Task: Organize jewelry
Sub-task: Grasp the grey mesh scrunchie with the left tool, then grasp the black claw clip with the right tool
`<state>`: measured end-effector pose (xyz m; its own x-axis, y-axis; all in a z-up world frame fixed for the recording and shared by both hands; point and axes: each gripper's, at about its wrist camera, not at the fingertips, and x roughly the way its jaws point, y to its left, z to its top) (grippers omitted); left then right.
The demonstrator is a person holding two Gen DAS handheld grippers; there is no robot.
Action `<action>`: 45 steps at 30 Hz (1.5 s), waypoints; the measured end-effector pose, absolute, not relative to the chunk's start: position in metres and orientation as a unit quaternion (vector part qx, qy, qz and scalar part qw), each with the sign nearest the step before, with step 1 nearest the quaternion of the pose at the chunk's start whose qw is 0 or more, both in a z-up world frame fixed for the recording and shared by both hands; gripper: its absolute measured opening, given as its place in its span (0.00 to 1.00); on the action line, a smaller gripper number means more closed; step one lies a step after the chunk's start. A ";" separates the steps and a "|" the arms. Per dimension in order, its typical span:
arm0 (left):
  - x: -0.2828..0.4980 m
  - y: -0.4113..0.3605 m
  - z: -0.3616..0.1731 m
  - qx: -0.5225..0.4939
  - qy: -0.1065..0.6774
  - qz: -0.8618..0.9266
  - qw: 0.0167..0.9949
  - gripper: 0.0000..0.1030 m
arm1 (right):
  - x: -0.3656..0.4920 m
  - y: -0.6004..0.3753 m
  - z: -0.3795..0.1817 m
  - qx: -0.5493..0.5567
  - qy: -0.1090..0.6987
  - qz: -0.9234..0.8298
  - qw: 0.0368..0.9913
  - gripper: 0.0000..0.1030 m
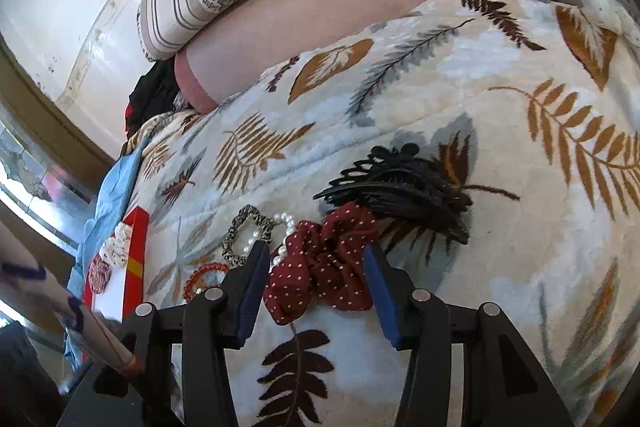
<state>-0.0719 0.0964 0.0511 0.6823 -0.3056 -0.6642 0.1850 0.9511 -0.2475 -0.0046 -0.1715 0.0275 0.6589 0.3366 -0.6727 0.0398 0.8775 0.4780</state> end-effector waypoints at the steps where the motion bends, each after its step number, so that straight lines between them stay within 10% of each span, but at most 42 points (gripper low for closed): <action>1: -0.071 0.095 0.048 -0.080 0.381 -0.136 0.911 0.17 | -0.006 -0.174 0.029 0.234 0.401 0.076 0.883 0.51; 23: -0.064 0.092 0.035 -0.078 0.385 -0.145 0.908 0.18 | 0.008 -0.226 0.010 0.365 0.403 0.086 0.835 0.47; 45: -0.058 0.093 0.032 -0.083 0.392 -0.140 0.906 0.19 | 0.045 -0.179 0.016 0.142 0.426 0.040 0.893 0.51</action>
